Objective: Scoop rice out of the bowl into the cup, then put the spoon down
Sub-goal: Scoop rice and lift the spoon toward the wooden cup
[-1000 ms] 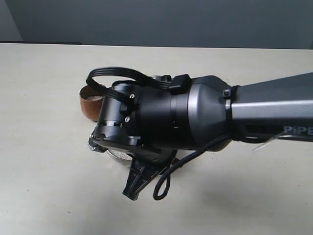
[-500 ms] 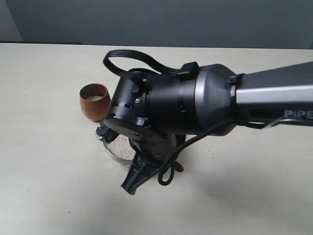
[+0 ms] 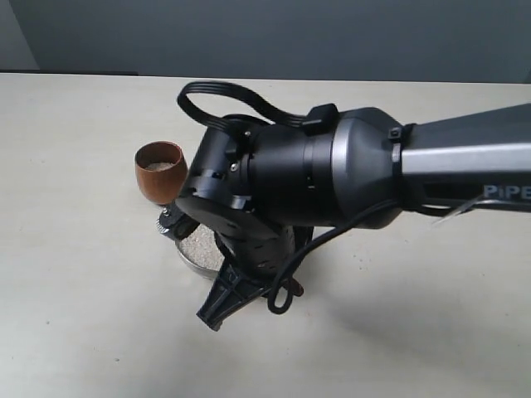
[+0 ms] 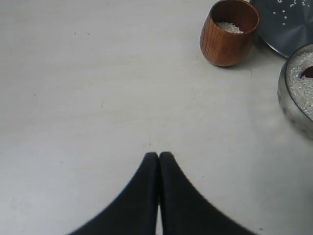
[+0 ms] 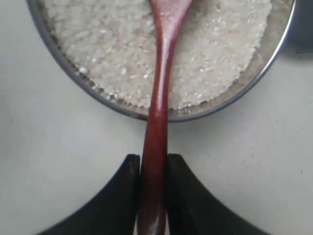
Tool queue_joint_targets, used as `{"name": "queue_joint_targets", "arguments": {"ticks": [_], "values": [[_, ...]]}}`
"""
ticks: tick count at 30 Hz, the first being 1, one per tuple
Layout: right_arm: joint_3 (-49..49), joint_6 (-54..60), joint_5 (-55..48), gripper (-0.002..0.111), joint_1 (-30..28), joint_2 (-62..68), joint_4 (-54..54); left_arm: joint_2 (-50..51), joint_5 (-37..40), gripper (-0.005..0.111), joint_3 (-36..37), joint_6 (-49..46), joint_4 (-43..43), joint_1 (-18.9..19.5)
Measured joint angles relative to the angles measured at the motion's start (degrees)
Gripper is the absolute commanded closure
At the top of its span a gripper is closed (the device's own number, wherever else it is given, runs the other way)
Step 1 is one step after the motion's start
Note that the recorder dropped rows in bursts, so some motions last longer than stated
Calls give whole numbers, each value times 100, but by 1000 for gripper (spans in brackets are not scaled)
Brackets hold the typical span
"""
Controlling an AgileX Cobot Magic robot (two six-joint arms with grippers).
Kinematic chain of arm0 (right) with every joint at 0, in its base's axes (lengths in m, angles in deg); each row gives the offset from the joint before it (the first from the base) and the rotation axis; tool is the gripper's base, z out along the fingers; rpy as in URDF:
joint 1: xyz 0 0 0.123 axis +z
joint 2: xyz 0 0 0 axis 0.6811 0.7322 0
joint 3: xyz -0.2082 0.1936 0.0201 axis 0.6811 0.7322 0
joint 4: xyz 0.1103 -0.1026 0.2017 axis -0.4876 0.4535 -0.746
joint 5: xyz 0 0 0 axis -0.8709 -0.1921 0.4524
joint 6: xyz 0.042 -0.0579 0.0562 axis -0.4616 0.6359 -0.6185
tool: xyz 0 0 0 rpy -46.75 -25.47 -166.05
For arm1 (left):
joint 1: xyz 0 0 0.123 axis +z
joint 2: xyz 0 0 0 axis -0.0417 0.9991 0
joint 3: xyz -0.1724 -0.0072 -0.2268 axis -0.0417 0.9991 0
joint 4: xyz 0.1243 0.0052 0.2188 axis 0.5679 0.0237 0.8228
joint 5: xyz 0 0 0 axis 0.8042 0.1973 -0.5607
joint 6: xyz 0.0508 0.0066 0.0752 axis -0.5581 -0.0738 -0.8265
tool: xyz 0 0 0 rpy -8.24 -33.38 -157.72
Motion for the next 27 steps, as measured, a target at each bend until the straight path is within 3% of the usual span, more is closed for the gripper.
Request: {"name": "queue_joint_targets", "arguments": {"ticks": [27], "values": [[0,358,134,109,-517,-480,-825,0,-10,106,0,0,10,0]]}}
